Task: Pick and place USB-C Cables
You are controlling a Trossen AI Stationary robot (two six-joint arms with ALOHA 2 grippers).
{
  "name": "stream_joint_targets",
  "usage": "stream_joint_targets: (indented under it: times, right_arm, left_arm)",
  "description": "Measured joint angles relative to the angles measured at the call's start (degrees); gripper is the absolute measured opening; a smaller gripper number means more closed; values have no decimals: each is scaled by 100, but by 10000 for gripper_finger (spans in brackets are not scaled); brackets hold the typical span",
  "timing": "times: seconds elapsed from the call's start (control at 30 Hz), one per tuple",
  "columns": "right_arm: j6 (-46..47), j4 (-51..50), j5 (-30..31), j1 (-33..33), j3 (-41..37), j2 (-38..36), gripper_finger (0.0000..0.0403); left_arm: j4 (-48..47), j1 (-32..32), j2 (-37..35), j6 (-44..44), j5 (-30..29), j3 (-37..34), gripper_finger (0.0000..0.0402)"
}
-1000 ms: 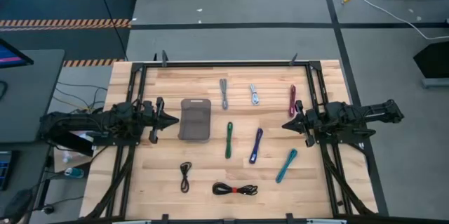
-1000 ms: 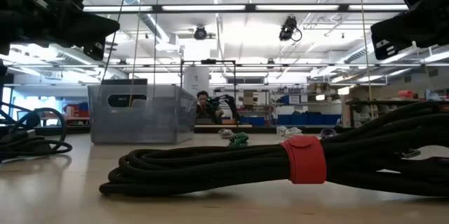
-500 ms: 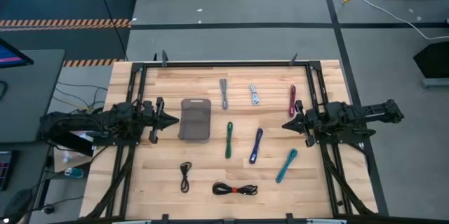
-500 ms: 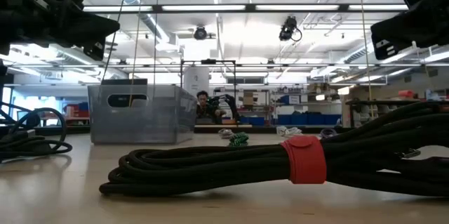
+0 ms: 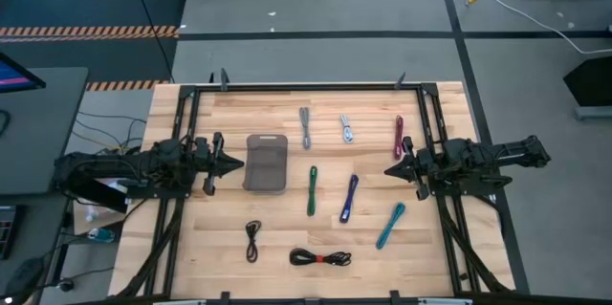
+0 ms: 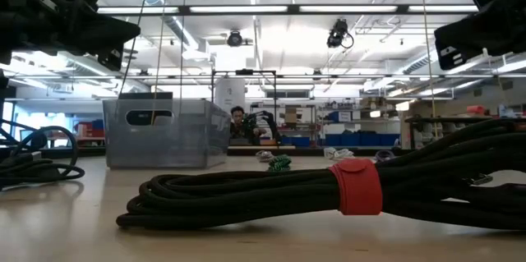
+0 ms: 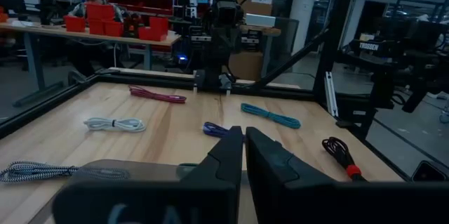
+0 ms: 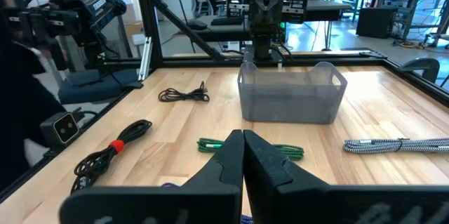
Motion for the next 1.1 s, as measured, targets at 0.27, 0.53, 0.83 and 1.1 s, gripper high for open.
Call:
stream_joint_targets:
  times: [0.27, 0.53, 0.83, 1.1]
  right_arm:
    - [-1, -1, -1, -2, 0, 0, 12]
    - [1, 0, -1, 0, 0, 0, 12]
    - [1, -1, 1, -2, 0, 2, 12]
    - [1, 0, -1, 0, 0, 1, 12]
  left_arm:
    - [2, -1, -1, -2, -2, 0, 25]
    - [1, 1, -1, -1, -1, 1, 25]
    - [2, -1, 2, -2, 1, 1, 25]
    - [179, 2, 1, -317, -6, 1, 25]
